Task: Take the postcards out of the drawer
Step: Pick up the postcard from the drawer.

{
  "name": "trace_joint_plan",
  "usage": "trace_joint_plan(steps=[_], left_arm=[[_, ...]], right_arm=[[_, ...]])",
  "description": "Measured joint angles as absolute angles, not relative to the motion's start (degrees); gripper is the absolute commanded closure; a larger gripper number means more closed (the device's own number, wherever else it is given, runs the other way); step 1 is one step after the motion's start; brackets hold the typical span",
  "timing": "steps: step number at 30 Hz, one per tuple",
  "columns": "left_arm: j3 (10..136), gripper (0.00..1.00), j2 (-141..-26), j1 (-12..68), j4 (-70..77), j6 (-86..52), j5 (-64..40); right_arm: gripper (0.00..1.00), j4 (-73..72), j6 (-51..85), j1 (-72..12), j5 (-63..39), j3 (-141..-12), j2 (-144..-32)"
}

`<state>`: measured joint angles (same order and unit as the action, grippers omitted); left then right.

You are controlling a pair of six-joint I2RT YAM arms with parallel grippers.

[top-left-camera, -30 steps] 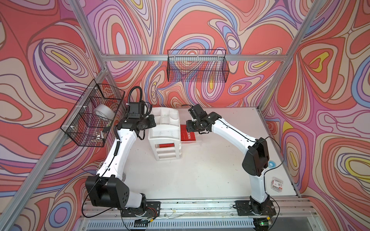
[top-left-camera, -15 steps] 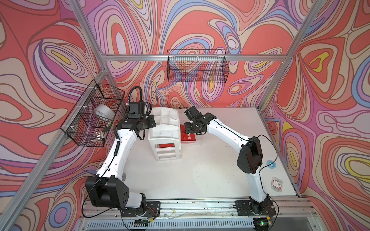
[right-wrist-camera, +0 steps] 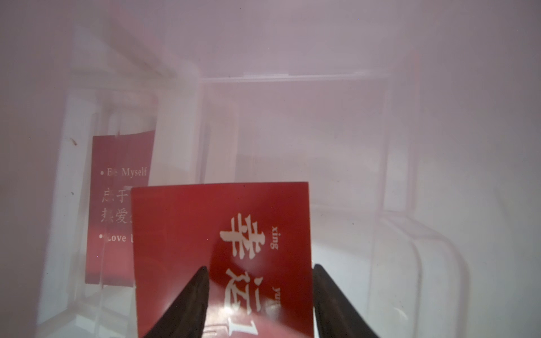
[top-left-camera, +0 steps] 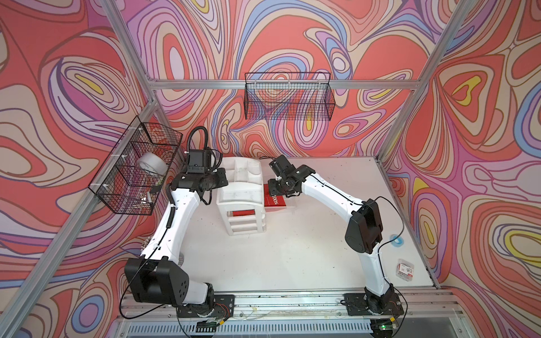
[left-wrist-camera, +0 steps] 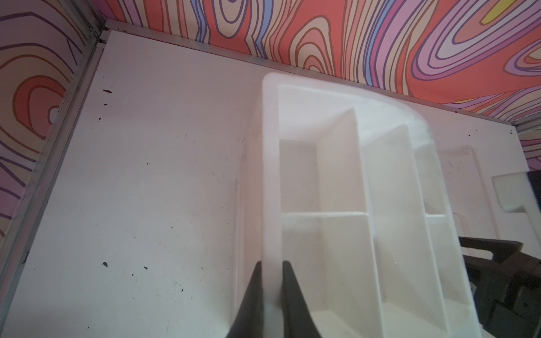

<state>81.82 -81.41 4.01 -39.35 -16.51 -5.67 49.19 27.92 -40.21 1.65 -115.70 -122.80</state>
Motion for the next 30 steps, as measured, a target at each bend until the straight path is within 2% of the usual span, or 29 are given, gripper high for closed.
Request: trace_joint_plan(steps=[20,30], left_arm=[[81.47,1.0,-81.06,4.01,-39.4,-16.32,-5.5],[81.3,1.0,-80.97,4.01,-39.22,-16.34,-5.52]], right_arm=[[0.51,41.34,28.16,-40.21,-8.73,-107.68,-115.85],[0.69,36.95,29.63,-40.21,-12.8,-104.03,-114.3]])
